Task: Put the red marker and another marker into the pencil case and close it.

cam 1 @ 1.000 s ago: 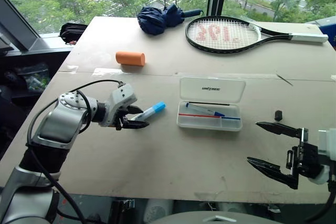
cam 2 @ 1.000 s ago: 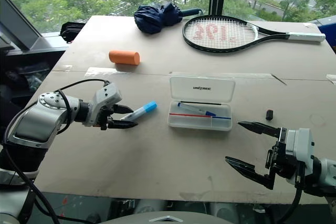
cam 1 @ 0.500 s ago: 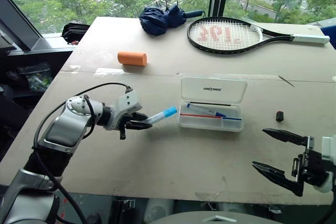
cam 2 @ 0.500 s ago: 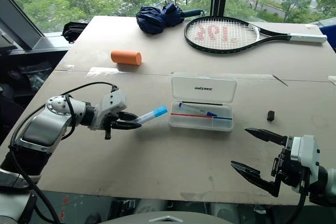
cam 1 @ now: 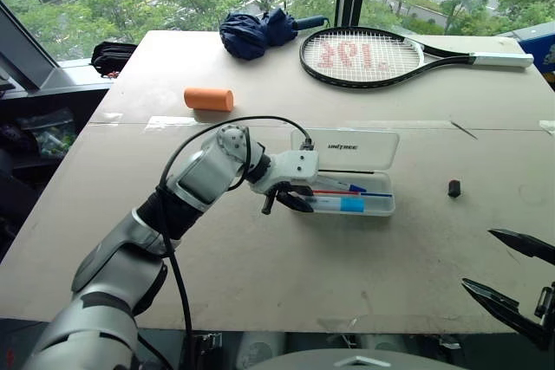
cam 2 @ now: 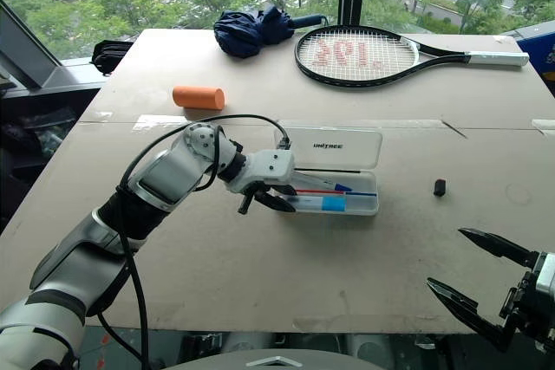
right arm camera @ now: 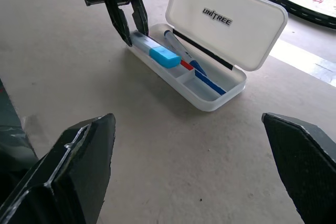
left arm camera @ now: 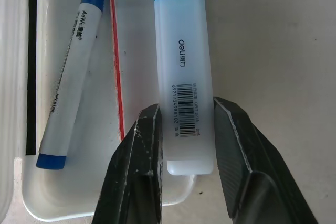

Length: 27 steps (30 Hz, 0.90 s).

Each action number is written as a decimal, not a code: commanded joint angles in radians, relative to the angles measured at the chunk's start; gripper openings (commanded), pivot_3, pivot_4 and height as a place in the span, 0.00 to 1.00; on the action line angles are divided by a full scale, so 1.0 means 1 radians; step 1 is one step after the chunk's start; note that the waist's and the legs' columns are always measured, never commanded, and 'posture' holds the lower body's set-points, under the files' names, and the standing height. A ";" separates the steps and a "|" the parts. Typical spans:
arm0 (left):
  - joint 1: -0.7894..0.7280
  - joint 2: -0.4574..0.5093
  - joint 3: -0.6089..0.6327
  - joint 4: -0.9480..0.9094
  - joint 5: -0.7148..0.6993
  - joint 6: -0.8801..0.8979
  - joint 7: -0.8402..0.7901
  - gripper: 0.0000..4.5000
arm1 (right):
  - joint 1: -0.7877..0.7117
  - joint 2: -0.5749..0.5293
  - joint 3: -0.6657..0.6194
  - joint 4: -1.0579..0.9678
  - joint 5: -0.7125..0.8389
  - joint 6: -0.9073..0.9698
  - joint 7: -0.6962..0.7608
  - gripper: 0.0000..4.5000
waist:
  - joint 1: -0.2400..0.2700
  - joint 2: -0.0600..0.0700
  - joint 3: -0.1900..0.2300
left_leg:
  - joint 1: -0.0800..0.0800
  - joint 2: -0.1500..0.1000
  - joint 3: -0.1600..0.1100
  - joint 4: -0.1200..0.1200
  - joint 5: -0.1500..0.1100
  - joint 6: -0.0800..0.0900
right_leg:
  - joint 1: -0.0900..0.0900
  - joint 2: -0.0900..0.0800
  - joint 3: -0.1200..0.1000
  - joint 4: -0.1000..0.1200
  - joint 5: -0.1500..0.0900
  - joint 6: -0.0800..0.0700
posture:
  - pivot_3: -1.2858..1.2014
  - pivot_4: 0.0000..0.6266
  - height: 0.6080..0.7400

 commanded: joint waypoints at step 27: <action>-0.002 0.014 0.162 -0.182 -0.087 0.216 0.019 0.78 | -0.001 0.020 -0.008 -0.075 0.017 0.021 -0.069 1.00 | 0.006 0.000 0.000 | -0.001 0.002 0.000 0.000 0.000 0.000 | 0.000 -0.001 0.000 0.000 0.000 0.000 | 0.52 0.24 0.93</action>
